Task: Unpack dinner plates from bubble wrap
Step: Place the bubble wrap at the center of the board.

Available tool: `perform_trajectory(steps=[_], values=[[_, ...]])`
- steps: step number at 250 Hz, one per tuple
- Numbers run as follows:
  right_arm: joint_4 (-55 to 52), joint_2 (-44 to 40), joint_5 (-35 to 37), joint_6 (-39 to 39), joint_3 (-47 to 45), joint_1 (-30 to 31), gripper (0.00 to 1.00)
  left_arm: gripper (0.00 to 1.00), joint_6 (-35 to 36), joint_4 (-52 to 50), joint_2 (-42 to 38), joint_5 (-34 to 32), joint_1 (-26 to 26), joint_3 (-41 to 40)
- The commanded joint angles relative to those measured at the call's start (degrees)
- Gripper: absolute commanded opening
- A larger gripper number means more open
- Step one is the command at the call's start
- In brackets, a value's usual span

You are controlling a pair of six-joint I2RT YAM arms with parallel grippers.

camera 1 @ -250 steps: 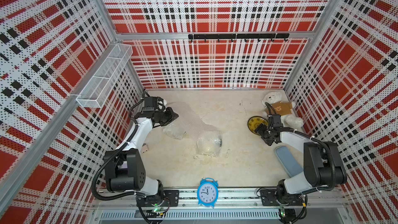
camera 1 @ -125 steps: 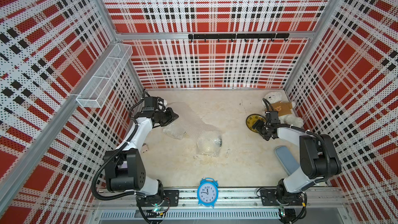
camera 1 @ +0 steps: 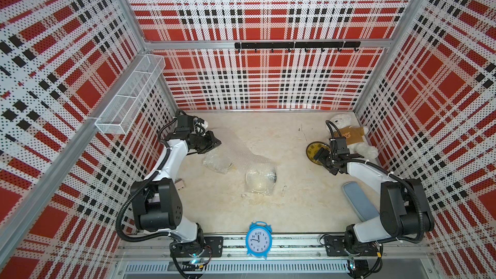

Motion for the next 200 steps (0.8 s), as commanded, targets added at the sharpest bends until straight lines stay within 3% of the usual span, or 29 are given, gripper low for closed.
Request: perform_trajectory(steps=[1, 53, 92, 128, 200], values=[[0.87, -1.33, 0.23, -1.64, 1.05, 2.06, 0.87, 0.13, 3.67, -2.77, 1.08, 2.79, 0.92, 1.88], [2.59, 1.38, -2.36, -3.65, 5.54, 4.45, 0.86, 0.13, 0.3, 0.49, 0.47, 2.6, 2.98, 1.99], [3.63, 4.68, -3.75, -4.08, 8.8, 4.72, 0.86, 0.13, -16.41, 14.46, -5.81, -7.3, 0.04, -5.01], [4.88, 6.28, -5.04, -4.26, 10.55, 5.11, 0.86, 0.12, -25.03, 23.54, -9.92, -18.55, -5.48, -10.64], [5.47, 7.88, -6.77, -6.32, 12.14, 5.2, 0.85, 0.11, -32.19, 41.09, -9.5, -36.7, -11.24, -20.49]])
